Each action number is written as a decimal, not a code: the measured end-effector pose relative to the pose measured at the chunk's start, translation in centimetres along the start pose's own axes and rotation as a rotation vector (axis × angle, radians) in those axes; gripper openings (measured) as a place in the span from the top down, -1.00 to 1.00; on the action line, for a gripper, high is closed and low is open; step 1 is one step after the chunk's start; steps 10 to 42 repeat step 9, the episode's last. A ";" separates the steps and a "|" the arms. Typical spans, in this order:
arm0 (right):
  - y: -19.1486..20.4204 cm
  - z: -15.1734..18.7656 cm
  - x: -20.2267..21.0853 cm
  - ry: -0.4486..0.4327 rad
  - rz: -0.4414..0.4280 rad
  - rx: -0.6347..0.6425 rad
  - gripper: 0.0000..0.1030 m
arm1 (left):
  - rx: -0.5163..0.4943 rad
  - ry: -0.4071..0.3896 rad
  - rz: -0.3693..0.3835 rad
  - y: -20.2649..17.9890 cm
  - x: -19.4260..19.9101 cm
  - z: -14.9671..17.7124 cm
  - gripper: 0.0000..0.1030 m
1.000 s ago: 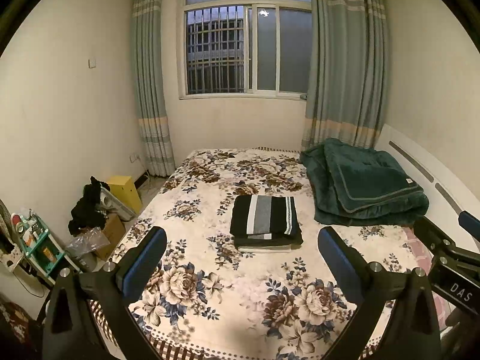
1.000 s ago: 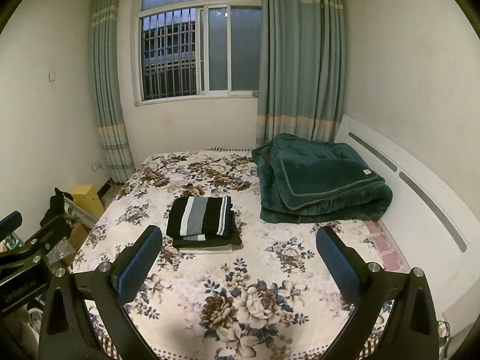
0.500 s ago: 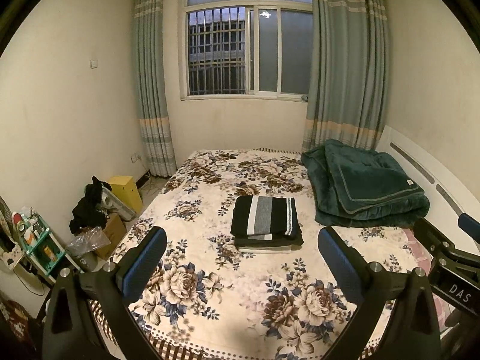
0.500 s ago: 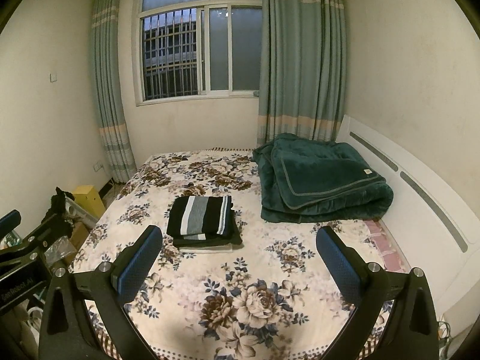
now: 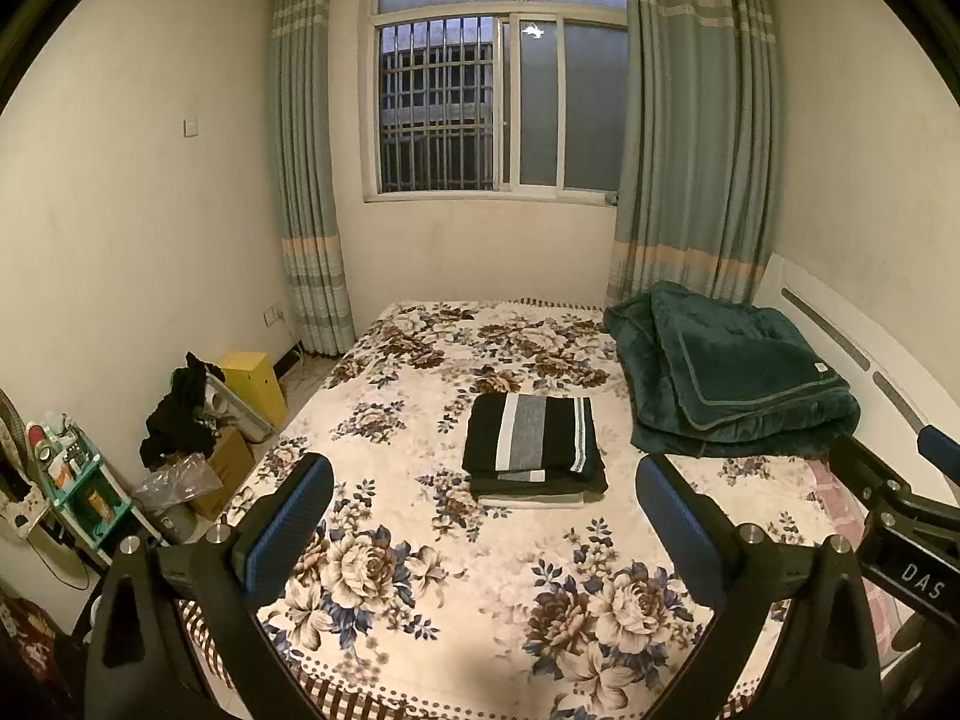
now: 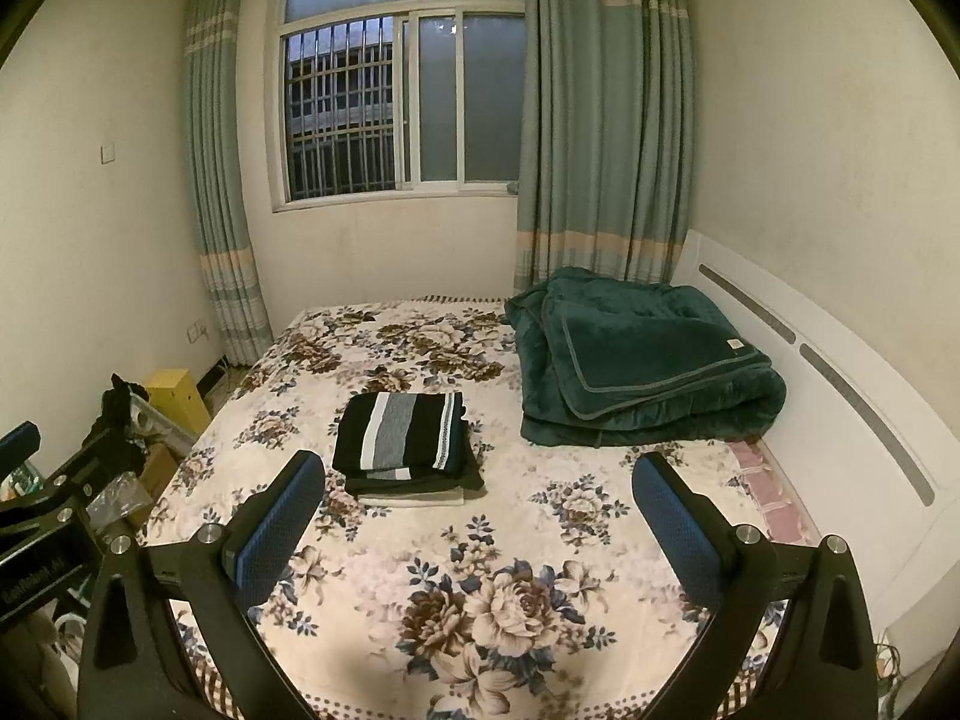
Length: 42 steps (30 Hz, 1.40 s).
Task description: Fold small clothes
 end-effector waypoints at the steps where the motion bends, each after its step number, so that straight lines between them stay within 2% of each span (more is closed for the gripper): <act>1: 0.0 0.0 0.0 -0.001 0.001 -0.001 -1.00 | 0.000 -0.002 -0.002 0.0 0.1 0.0 -1.00; 42: -0.2 0.5 -0.2 0.004 -0.006 0.006 -1.00 | 0.003 -0.003 -0.017 0.1 0.6 0.2 -1.00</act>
Point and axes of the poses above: each gripper's, at about its wrist camera, not at the fingertips, and x roughly against the way its jaws point, y to its left, z to its underside, the point moved 9 cm from there along -x, roughly the way its jaws point, and after that the axes turned 5 degrees about x, right-handed, at the moved point
